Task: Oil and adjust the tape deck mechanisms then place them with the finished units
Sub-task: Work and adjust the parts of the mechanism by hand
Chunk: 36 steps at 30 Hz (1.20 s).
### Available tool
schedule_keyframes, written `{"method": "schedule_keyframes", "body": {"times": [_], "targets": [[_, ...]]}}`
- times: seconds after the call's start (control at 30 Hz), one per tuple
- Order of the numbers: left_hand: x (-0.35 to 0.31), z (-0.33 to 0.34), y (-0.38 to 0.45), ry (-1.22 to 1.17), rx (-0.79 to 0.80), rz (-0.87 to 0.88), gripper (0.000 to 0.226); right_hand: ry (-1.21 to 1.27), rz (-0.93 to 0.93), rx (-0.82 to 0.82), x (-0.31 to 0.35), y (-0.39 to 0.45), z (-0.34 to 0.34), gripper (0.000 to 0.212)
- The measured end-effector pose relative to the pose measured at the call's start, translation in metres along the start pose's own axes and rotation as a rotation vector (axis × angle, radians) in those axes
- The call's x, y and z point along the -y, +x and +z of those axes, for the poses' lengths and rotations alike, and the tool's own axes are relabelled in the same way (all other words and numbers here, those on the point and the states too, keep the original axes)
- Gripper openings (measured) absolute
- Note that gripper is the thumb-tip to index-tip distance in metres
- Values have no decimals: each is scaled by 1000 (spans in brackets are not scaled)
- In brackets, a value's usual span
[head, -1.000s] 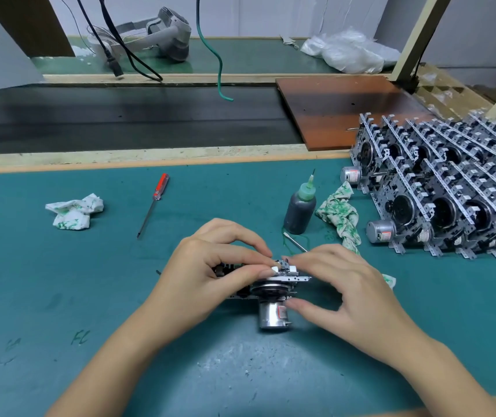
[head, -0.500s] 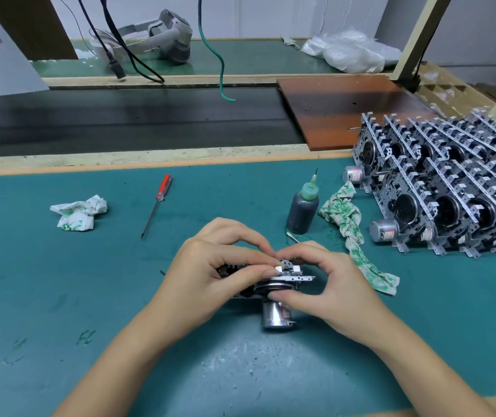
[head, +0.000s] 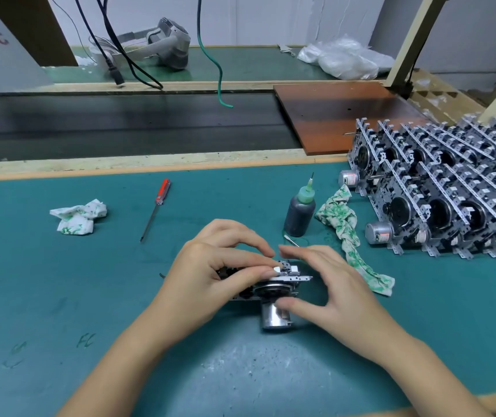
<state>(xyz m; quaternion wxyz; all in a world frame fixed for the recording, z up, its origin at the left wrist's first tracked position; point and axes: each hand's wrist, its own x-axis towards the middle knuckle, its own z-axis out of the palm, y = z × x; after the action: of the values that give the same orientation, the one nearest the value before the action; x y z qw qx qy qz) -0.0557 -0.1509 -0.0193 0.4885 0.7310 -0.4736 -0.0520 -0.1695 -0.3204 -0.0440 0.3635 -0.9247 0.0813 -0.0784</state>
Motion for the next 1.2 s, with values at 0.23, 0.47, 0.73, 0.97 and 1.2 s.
{"method": "schedule_keyframes", "body": {"times": [0.23, 0.47, 0.73, 0.97, 1.2], "targets": [[1, 0, -1, -4, 8, -22, 14, -383, -149, -99, -4, -13, 1, 46], [1, 0, -1, -35, 14, -57, 11, -343, -140, -44, -8, -12, -4, 52], [1, 0, 1, -72, 16, -81, 11, -138, -169, -104, -3, -9, -10, 46], [-6, 3, 5, -297, -163, -124, 28, -388, -440, -171, 36, 23, -17, 34], [0, -2, 24, -511, -200, -279, 30, -352, -471, -35, 36, 25, -28, 34]]}}
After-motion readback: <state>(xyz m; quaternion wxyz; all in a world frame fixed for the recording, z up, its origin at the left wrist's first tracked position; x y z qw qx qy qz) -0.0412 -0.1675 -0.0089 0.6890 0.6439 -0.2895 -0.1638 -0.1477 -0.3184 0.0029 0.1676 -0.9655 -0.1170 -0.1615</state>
